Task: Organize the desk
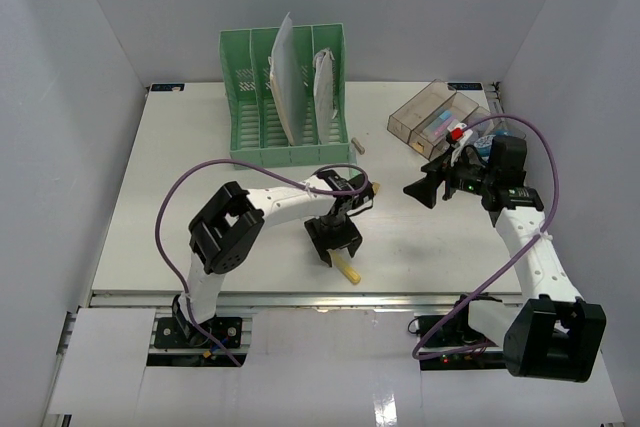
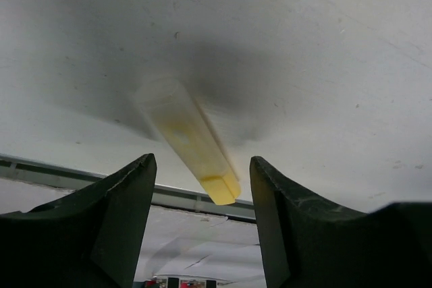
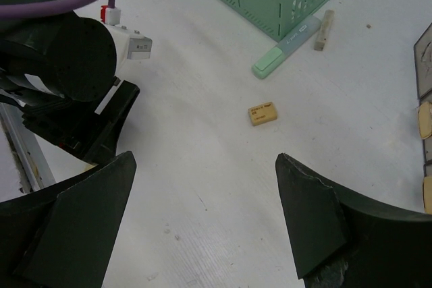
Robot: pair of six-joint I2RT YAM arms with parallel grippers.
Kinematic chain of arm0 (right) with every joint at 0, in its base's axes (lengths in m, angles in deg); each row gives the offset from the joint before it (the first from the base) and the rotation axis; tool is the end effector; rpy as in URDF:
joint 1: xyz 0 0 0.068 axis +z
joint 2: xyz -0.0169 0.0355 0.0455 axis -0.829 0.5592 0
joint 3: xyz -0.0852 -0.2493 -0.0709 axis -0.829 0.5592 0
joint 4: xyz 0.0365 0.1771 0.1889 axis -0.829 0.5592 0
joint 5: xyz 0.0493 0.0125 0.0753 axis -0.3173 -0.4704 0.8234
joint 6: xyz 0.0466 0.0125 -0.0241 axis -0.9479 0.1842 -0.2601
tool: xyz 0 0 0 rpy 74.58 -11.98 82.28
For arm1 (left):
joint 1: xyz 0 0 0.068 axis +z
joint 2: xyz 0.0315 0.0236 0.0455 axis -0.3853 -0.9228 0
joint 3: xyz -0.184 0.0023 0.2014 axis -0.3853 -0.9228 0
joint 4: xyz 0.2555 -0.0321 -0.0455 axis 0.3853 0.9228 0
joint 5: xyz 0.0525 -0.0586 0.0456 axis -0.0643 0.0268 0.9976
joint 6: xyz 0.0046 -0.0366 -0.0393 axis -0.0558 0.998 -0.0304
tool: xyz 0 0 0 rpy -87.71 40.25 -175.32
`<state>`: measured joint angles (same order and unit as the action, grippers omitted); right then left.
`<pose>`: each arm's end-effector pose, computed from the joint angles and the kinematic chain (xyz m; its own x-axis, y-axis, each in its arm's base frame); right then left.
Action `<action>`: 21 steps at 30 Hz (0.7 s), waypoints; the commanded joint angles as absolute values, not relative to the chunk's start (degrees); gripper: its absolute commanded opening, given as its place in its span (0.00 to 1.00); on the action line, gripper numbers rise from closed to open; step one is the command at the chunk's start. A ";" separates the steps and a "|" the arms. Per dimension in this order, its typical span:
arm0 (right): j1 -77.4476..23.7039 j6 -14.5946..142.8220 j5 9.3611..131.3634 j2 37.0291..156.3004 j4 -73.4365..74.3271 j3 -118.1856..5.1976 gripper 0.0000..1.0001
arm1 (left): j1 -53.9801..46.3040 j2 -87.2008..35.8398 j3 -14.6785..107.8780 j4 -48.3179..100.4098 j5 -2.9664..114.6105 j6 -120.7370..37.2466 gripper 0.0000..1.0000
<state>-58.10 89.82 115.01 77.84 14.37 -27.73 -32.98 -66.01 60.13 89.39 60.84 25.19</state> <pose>0.2331 0.0196 0.2922 -0.2568 -0.1887 -0.9479 -0.7885 0.6081 0.0925 0.2097 -0.3101 0.1711 -0.9194 -0.3888 0.0598 -0.3889 0.9212 0.0105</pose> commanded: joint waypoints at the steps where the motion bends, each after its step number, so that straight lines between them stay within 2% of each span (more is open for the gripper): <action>1: -58.71 90.52 116.85 75.42 12.95 -27.38 0.90 | -33.76 -66.68 61.83 90.53 59.77 28.56 0.67; 8: -58.99 90.62 117.48 73.65 13.00 -26.19 0.90 | -34.29 -67.84 61.44 86.65 60.59 27.40 0.63; 15: -59.07 91.25 119.31 73.68 12.95 -25.07 0.90 | -34.73 -65.83 57.10 80.64 61.81 24.17 0.38; 16: -59.07 91.48 120.39 73.76 13.03 -24.99 0.90 | -34.73 -65.44 56.48 79.47 62.05 23.78 0.38; 21: -59.07 92.15 125.99 74.86 13.60 -23.97 0.90 | -34.73 -61.64 52.18 73.55 63.20 18.06 0.19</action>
<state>-58.79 90.94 119.67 74.22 14.37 -24.87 -34.37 -65.46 55.86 79.98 60.62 23.04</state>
